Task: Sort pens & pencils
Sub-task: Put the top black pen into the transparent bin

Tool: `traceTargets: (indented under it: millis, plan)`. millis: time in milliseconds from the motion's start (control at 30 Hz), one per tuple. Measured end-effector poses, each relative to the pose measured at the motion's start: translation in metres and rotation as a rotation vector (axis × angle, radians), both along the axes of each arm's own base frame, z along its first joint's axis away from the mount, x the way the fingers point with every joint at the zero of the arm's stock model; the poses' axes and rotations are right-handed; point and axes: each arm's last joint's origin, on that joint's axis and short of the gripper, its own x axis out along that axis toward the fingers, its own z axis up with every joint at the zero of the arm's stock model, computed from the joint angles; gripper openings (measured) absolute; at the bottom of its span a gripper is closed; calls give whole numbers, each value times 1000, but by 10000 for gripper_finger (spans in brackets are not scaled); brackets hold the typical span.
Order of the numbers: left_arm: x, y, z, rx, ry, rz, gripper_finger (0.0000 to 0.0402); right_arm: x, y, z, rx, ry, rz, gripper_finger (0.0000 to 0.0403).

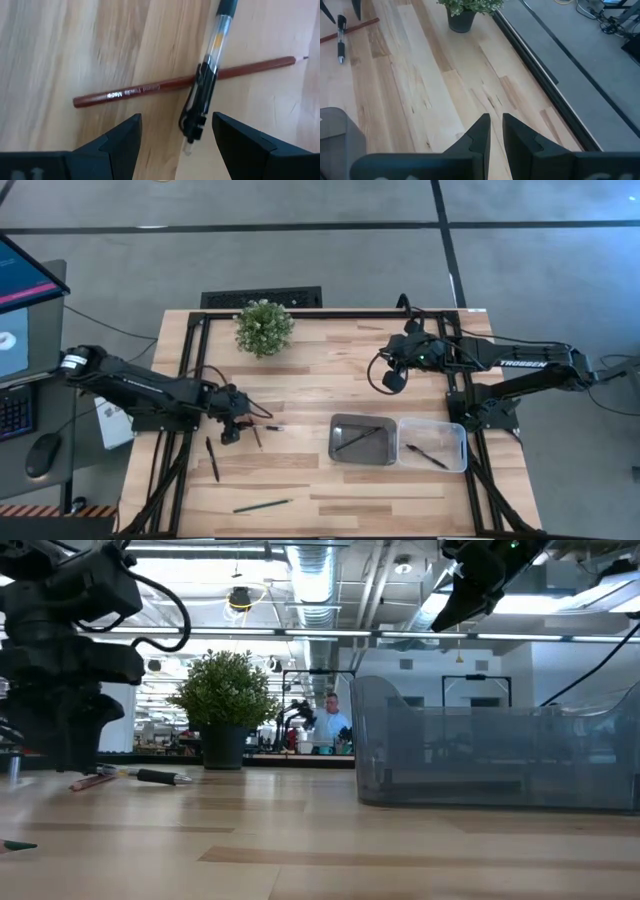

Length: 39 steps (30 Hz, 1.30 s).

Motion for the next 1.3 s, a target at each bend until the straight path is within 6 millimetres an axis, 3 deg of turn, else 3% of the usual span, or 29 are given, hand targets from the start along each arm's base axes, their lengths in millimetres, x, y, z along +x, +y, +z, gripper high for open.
traceTargets:
  millis: [233,367,533,833,1300]
  plan:
    - [24,-7,6,91,44,-72,233,0,0,0,0,0,-1,72]
    - [35,-9,0,125,148,-110,233,0,0,0,1,-1,-1,72]
    - [44,-11,-10,119,238,-103,233,0,0,0,1,0,-1,72]
    - [53,-13,-1,129,228,-126,227,-1,0,-3,4,14,-1,72]
    - [55,-14,0,118,206,-138,77,5,-1,-8,7,37,0,72]
